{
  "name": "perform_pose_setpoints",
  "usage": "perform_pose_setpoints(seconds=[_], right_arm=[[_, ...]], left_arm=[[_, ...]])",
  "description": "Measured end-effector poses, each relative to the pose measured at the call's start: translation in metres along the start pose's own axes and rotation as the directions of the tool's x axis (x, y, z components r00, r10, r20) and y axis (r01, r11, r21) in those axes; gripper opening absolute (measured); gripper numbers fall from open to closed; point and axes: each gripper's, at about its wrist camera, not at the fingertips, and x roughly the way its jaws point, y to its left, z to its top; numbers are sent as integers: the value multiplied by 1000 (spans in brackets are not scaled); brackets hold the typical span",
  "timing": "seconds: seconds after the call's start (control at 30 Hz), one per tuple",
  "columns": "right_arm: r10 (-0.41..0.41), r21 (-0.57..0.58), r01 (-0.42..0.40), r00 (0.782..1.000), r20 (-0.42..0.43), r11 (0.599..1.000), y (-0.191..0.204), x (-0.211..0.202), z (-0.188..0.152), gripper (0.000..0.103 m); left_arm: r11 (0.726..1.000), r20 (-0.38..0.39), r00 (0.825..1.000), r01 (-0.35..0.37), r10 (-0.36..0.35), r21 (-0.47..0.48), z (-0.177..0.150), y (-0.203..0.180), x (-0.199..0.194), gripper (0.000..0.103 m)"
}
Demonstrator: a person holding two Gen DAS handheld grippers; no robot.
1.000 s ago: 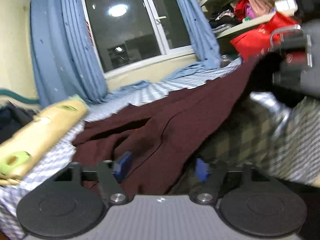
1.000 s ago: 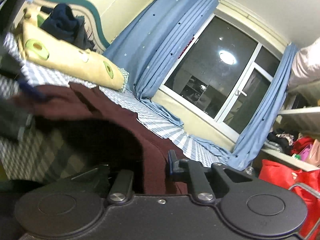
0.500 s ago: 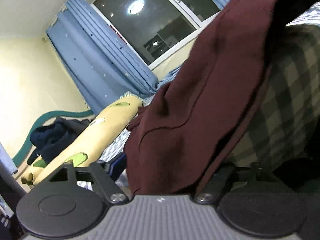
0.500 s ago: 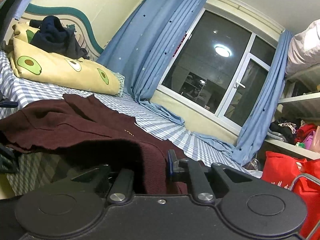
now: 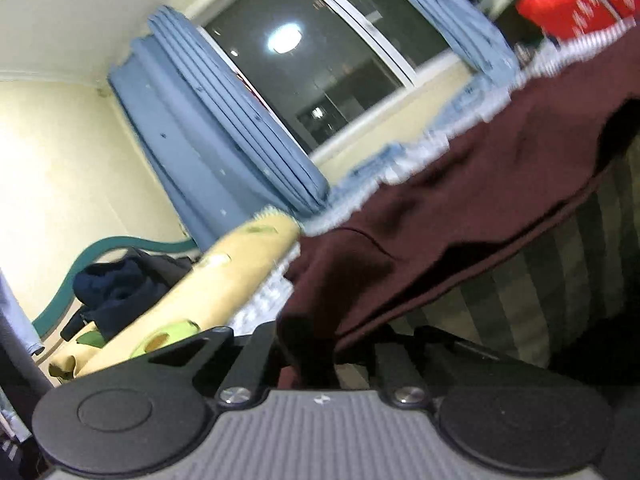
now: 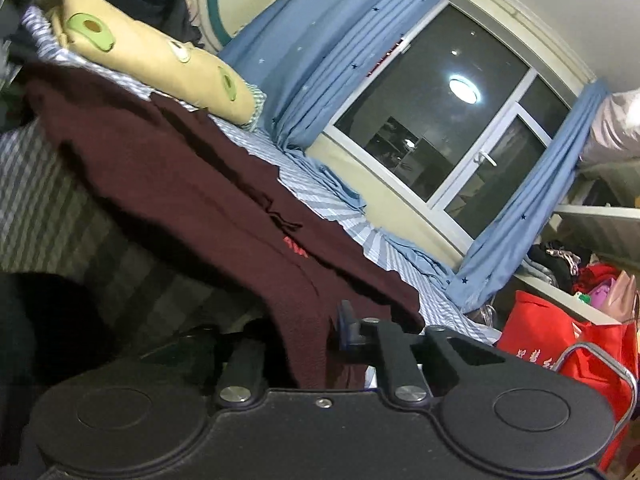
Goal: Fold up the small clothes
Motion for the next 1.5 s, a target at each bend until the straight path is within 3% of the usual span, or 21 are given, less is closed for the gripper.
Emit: perform_pose_setpoints(seconds=[0.2, 0.33, 0.47, 0.63, 0.8, 0.93, 1.1, 1.27, 1.4, 1.5], right_arm=[[-77, 33, 75, 994, 82, 997, -19, -29, 7, 8], [-133, 117, 119, 983, 124, 986, -53, -61, 18, 8], [-191, 127, 170, 965, 182, 977, -81, -97, 30, 8], [-203, 132, 177, 954, 220, 975, -104, -102, 42, 8], [-216, 82, 201, 935, 282, 976, -132, -53, 69, 8], [-184, 85, 167, 941, 283, 982, -160, 11, 102, 9], [-132, 76, 118, 967, 220, 990, -179, 112, 133, 9], [-30, 62, 22, 993, 116, 998, -177, 213, 144, 9], [28, 47, -29, 999, 33, 998, -161, 280, 140, 9], [68, 46, -67, 997, -27, 997, -147, 320, 133, 10]], left_arm=[[988, 93, 995, 42, -28, -149, 27, 34, -37, 5], [988, 174, 984, 52, -26, -148, 49, 59, -76, 5], [985, 217, 975, 78, -43, -156, 74, 84, -109, 5], [979, 230, 970, 124, -85, -159, 100, 105, -105, 5], [986, 247, 966, 110, -75, -129, 141, 115, -49, 6], [986, 213, 974, 111, -83, -122, 178, 121, 16, 6], [988, 96, 989, 124, -115, -94, 213, 118, 116, 6], [983, -50, 985, 161, -166, -90, 220, 102, 211, 6], [987, -137, 978, 159, -157, 0, 212, 75, 273, 6], [983, -206, 962, 184, -181, -1, 201, 57, 311, 6]])
